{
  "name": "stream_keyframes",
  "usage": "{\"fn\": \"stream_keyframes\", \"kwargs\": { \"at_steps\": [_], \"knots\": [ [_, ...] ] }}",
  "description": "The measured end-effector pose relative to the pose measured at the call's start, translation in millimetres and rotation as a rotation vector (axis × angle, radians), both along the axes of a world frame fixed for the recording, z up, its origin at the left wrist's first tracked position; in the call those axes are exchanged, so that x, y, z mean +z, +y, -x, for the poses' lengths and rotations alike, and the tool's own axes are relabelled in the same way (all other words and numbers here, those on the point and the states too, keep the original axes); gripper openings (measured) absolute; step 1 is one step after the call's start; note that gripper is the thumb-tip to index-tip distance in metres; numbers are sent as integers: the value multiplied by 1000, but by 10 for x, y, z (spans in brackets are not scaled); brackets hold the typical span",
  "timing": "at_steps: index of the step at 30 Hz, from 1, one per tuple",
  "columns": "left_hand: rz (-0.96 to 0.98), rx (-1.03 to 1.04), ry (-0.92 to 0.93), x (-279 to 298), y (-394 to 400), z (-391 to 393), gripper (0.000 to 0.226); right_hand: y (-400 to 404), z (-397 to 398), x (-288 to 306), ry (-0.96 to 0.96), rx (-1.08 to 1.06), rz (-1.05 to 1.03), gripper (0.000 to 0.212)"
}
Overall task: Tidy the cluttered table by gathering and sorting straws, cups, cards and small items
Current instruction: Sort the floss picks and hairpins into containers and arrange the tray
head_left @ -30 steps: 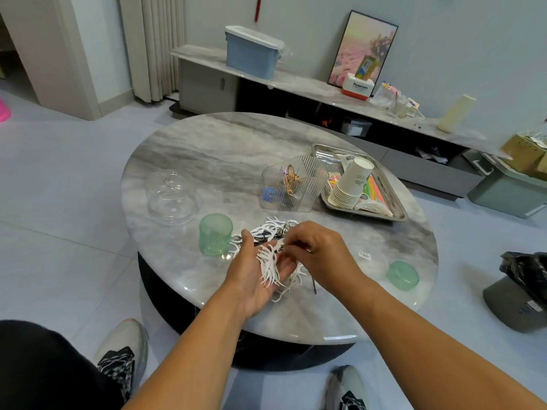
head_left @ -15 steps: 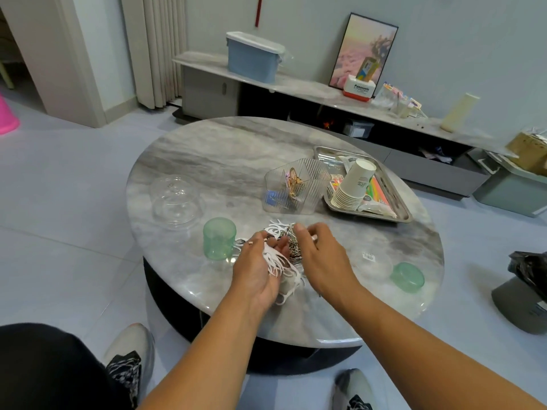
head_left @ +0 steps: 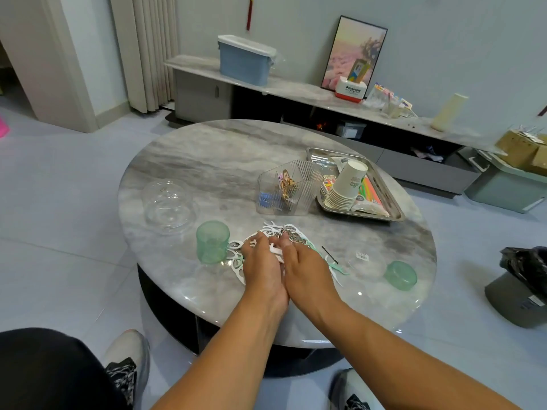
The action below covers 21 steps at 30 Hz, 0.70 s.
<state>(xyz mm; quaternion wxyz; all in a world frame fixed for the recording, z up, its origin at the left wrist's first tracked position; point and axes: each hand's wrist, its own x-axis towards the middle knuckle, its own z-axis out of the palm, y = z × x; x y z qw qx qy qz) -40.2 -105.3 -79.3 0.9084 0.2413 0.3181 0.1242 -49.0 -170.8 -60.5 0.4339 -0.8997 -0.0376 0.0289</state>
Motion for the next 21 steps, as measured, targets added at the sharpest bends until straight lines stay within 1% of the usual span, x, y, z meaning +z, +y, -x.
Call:
{"fn": "stream_keyframes", "kwargs": {
  "at_steps": [1, 3, 5, 7, 9, 13, 16, 18, 19, 21],
  "knots": [
    [-17, -5, 6, -5, -13, 18, 6, 2, -14, 9, 48, -40, -112, 37],
    [-44, -49, 20, -3, -41, 53, 11, 11, -37, 62, 216, -121, -355, 29],
    [-74, -83, 25, 22, -62, 80, 13, 17, -60, 110, 324, -174, -489, 26],
    [-113, -91, -1, 48, -101, 102, 11, 22, -65, 139, 348, -214, -521, 26],
    [-171, -112, -48, 83, -140, 136, 8, 23, -86, 137, 330, -251, -519, 24],
    [-257, -175, -124, 129, -187, 189, 11, -35, -182, 114, 192, -332, -458, 27],
    [-212, -199, -194, 182, -185, 190, 15, -90, -253, 122, 68, -410, -440, 34],
    [-168, -190, -217, 202, -161, 185, 9, -85, -256, 126, 24, -421, -465, 39],
    [-158, -184, -217, 204, -143, 183, 5, -70, -248, 120, 15, -414, -474, 39],
    [-180, -176, -197, 196, -113, 171, 7, -25, -230, 101, 20, -388, -479, 35]
  ]
}}
